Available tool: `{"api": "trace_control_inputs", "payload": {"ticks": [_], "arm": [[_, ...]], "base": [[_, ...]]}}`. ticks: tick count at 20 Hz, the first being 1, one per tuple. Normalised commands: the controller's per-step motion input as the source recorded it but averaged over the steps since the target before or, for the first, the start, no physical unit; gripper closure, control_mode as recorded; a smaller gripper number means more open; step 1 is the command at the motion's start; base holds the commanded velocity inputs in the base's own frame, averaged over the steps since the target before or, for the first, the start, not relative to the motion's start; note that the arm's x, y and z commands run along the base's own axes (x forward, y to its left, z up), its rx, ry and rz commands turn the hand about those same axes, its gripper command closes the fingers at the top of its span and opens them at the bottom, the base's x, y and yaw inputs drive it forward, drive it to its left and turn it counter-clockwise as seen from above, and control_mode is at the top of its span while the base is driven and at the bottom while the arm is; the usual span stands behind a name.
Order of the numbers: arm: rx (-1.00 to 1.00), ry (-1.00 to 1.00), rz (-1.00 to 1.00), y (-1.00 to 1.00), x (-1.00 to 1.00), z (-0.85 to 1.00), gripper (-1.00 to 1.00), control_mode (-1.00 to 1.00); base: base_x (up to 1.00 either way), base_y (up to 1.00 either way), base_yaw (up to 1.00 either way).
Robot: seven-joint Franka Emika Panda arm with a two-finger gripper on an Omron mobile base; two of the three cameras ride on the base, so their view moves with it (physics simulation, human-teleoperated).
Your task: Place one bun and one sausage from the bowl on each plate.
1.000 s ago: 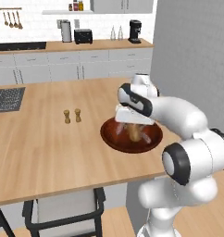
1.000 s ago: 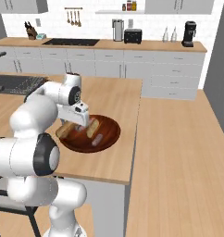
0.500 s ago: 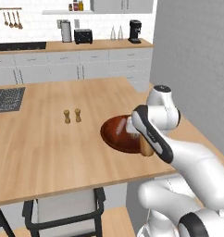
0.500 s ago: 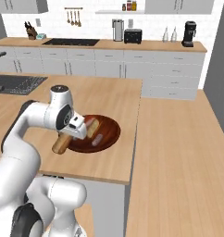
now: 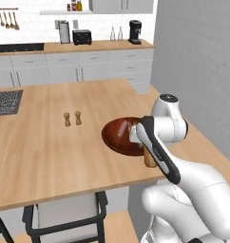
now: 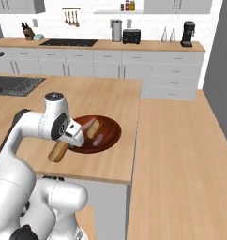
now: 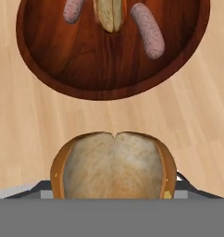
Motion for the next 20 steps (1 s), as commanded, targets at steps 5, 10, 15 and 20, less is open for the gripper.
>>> {"api": "trace_control_inputs", "payload": {"ticks": [5, 10, 15, 20], "arm": [[0.00, 0.00, 0.00, 0.00, 0.00, 0.00, 1.00, 1.00], [0.00, 0.00, 0.00, 0.00, 0.00, 0.00, 1.00, 1.00], [0.00, 0.00, 0.00, 0.00, 0.00, 0.00, 1.00, 1.00], [0.00, 0.00, 0.00, 0.00, 0.00, 0.00, 1.00, 1.00]], "base": [[-0.77, 0.60, 0.00], [-0.88, 0.37, -0.01], [-0.01, 1.00, 0.00], [0.02, 1.00, 0.00]]}}
